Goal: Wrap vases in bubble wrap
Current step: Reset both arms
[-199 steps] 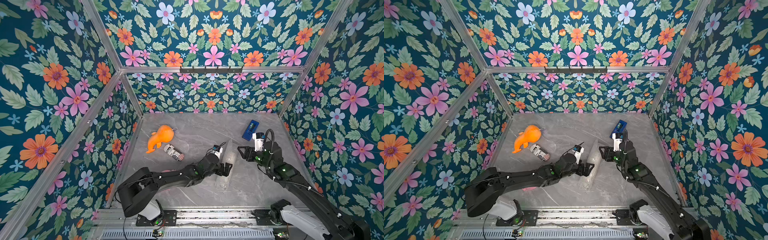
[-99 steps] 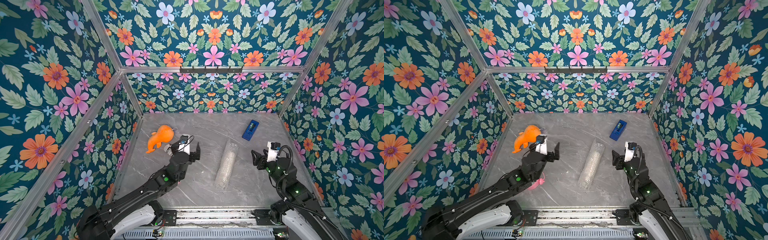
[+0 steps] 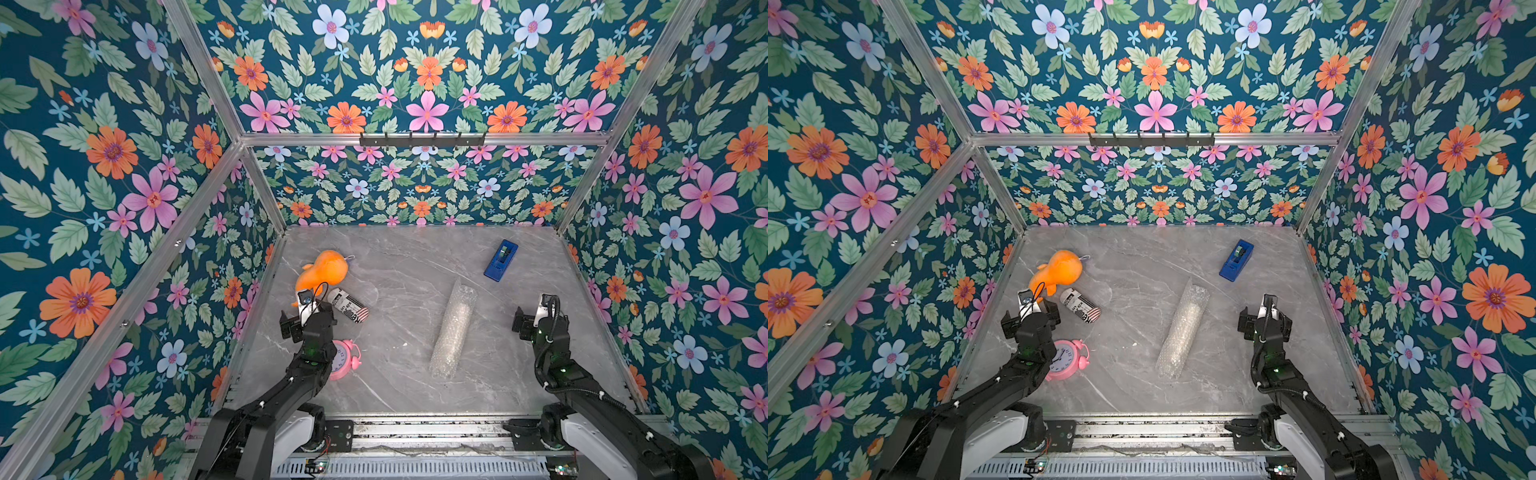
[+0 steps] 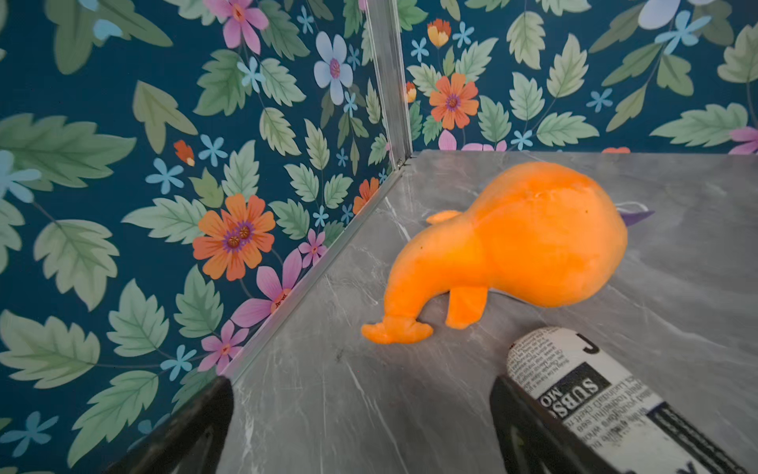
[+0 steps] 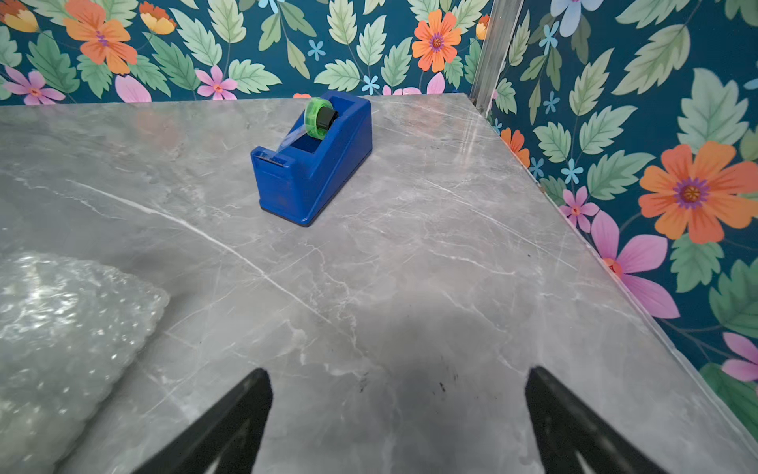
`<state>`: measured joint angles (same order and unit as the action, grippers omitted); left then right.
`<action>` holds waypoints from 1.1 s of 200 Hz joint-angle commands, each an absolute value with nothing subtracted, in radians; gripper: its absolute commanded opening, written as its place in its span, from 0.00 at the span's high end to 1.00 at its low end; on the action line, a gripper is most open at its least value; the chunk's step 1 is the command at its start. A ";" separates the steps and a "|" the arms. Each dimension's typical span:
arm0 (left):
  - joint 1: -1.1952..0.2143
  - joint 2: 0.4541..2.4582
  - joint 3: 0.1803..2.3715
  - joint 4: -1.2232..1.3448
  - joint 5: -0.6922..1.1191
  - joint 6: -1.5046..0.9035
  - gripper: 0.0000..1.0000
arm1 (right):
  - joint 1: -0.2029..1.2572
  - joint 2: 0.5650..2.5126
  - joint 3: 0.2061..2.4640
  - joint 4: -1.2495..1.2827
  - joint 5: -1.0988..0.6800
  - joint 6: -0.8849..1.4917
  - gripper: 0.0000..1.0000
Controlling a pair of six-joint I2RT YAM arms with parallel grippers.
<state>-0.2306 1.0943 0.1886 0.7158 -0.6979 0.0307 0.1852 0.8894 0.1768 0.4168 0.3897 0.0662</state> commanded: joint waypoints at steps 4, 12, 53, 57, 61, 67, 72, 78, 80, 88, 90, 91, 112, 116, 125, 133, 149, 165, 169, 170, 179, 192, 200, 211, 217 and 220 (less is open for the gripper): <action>-0.165 1.192 0.160 0.966 -0.560 0.059 0.01 | 0.155 0.994 0.175 0.635 0.357 0.003 0.00; -0.130 1.224 0.156 0.992 -0.498 0.038 0.01 | 0.152 1.019 0.187 0.639 0.332 -0.019 0.00; -0.071 1.333 0.118 1.239 -0.274 0.022 0.01 | 0.081 1.137 0.219 0.739 0.169 0.011 0.00; -0.071 1.347 0.118 1.261 -0.259 0.031 0.01 | 0.076 1.151 0.221 0.754 0.153 0.012 0.00; -0.071 1.354 0.120 1.274 -0.242 0.034 0.01 | 0.072 1.164 0.226 0.767 0.143 0.012 0.00; -0.069 1.362 0.124 1.280 -0.226 0.027 0.01 | 0.068 1.185 0.233 0.782 0.129 0.010 0.00; -0.069 1.372 0.124 1.288 -0.207 0.021 0.01 | 0.063 1.200 0.241 0.789 0.116 0.007 0.00; -0.069 1.400 0.123 1.318 -0.186 0.021 0.01 | 0.053 1.222 0.246 0.806 0.080 0.002 0.00; -0.069 1.413 0.122 1.334 -0.177 0.021 0.01 | 0.045 1.233 0.246 0.816 0.064 0.001 0.00; -0.069 1.475 0.125 1.396 -0.159 0.024 0.00 | 0.018 1.279 0.240 0.873 0.018 0.013 0.00; -0.069 1.492 0.128 1.409 -0.157 0.024 0.01 | 0.012 1.289 0.239 0.891 0.011 0.018 0.00; -0.069 1.500 0.129 1.415 -0.157 0.025 0.01 | 0.010 1.297 0.238 0.899 0.008 0.019 0.00; -0.069 1.640 0.155 1.547 -0.176 0.034 0.01 | -0.032 1.429 0.241 1.006 -0.034 0.043 0.00; -0.068 1.626 0.158 1.522 -0.167 0.027 0.01 | -0.034 1.456 0.245 1.053 -0.037 0.044 0.00; -0.066 1.591 0.184 1.401 -0.165 0.019 0.01 | -0.036 1.457 0.258 1.039 -0.047 0.040 0.00; -0.066 1.601 0.214 1.355 -0.170 0.019 0.01 | -0.037 1.429 0.288 0.919 -0.053 0.043 0.00; -0.066 1.605 0.275 1.253 -0.203 0.009 0.01 | -0.038 1.457 0.305 0.932 -0.032 0.051 0.00; -0.057 1.607 0.278 1.244 -0.199 -0.001 0.01 | -0.039 1.442 0.314 0.881 -0.015 0.058 0.00; -0.057 1.608 0.278 1.248 -0.200 0.000 0.01 | -0.037 1.445 0.313 0.888 -0.015 0.058 0.00; -0.057 1.608 0.278 1.247 -0.200 -0.001 0.01 | -0.038 1.446 0.312 0.891 -0.015 0.058 0.00; -0.057 1.602 0.278 1.233 -0.200 -0.002 0.00 | -0.038 1.456 0.308 0.918 -0.013 0.056 0.00; -0.057 1.607 0.278 1.244 -0.200 -0.001 0.00 | -0.038 1.450 0.312 0.902 -0.015 0.056 0.00; -0.057 1.605 0.279 1.238 -0.201 -0.002 0.00 | -0.038 1.452 0.310 0.907 -0.014 0.056 0.00; -0.057 1.605 0.279 1.239 -0.201 -0.002 0.00 | -0.037 1.453 0.310 0.912 -0.013 0.055 0.00; -0.057 1.606 0.278 1.239 -0.200 -0.002 0.00 | -0.038 1.452 0.310 0.908 -0.013 0.055 0.00; -0.057 1.605 0.279 1.239 -0.200 -0.002 0.00 | -0.038 1.453 0.311 0.908 -0.014 0.054 0.00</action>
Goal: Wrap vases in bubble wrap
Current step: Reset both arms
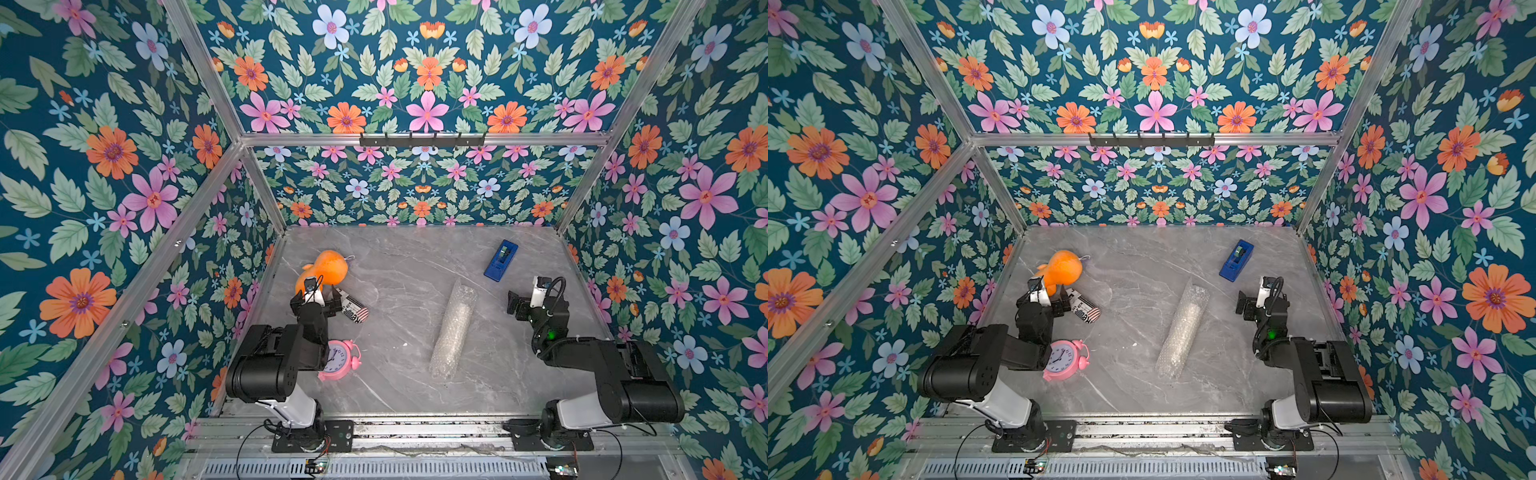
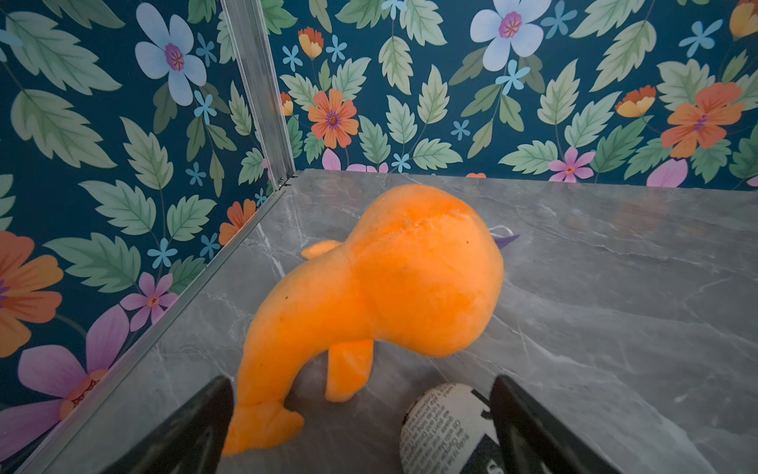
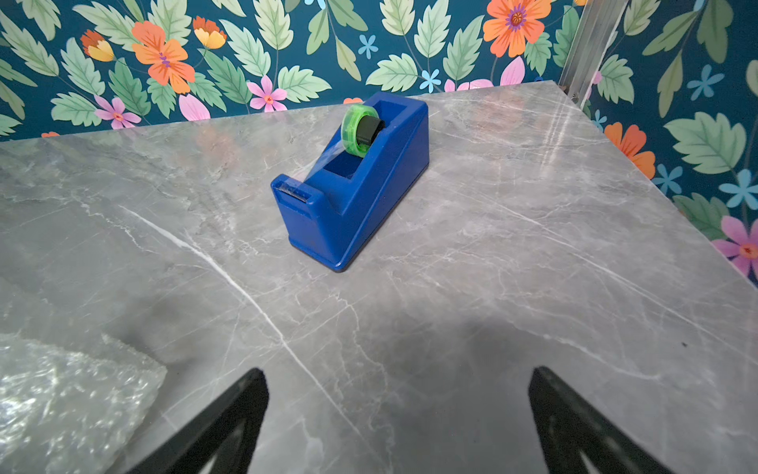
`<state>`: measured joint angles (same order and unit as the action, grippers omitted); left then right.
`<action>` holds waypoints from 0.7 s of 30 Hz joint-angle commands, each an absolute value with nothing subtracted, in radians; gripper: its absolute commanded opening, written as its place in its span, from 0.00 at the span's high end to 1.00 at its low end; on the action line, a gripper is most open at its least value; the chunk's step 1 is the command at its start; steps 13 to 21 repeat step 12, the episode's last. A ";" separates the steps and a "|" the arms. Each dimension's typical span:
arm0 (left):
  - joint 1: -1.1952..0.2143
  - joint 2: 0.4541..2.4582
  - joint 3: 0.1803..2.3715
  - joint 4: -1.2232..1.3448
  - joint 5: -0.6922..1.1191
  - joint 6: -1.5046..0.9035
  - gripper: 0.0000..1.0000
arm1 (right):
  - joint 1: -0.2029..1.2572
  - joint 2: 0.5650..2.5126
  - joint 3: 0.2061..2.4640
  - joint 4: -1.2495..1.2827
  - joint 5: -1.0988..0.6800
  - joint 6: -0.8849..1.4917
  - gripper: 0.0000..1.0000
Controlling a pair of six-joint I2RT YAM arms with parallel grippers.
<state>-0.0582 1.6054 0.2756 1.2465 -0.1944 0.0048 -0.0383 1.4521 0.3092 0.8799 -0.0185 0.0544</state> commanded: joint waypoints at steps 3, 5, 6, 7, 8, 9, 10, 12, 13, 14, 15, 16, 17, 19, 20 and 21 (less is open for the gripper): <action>-0.057 1.606 0.278 1.239 -0.199 -0.002 0.00 | -0.038 1.453 0.310 0.910 -0.014 0.054 0.00; -0.057 1.605 0.279 1.239 -0.199 -0.002 0.00 | -0.038 1.453 0.310 0.910 -0.015 0.055 0.00; -0.057 1.606 0.279 1.238 -0.200 -0.002 0.00 | -0.038 1.453 0.310 0.910 -0.014 0.056 0.00; -0.057 1.605 0.278 1.239 -0.199 -0.002 0.00 | -0.038 1.452 0.312 0.908 -0.015 0.056 0.00; -0.057 1.605 0.278 1.239 -0.200 -0.002 0.00 | -0.038 1.453 0.311 0.908 -0.015 0.057 0.00; -0.057 1.606 0.278 1.239 -0.200 -0.002 0.00 | -0.038 1.453 0.310 0.910 -0.015 0.058 0.00; -0.057 1.605 0.278 1.239 -0.199 -0.002 0.00 | -0.038 1.453 0.309 0.912 -0.013 0.056 0.00; -0.057 1.606 0.278 1.238 -0.199 -0.002 0.00 | -0.038 1.453 0.308 0.912 -0.013 0.056 0.00; -0.057 1.606 0.278 1.238 -0.199 -0.002 0.00 | -0.038 1.453 0.308 0.912 -0.013 0.056 0.00; -0.057 1.606 0.278 1.238 -0.199 -0.002 0.00 | -0.038 1.453 0.308 0.912 -0.013 0.056 0.00; -0.057 1.606 0.278 1.238 -0.199 -0.002 0.00 | -0.038 1.453 0.308 0.912 -0.013 0.056 0.00; -0.057 1.606 0.278 1.238 -0.199 -0.002 0.00 | -0.038 1.453 0.308 0.912 -0.013 0.056 0.00; -0.057 1.606 0.278 1.238 -0.199 -0.002 0.00 | -0.038 1.453 0.308 0.912 -0.013 0.056 0.00; -0.057 1.606 0.278 1.238 -0.199 -0.002 0.00 | -0.038 1.453 0.308 0.912 -0.013 0.056 0.00; -0.057 1.606 0.278 1.238 -0.199 -0.002 0.00 | -0.038 1.453 0.308 0.912 -0.013 0.056 0.00; -0.057 1.606 0.278 1.238 -0.199 -0.002 0.00 | -0.038 1.453 0.308 0.912 -0.013 0.056 0.00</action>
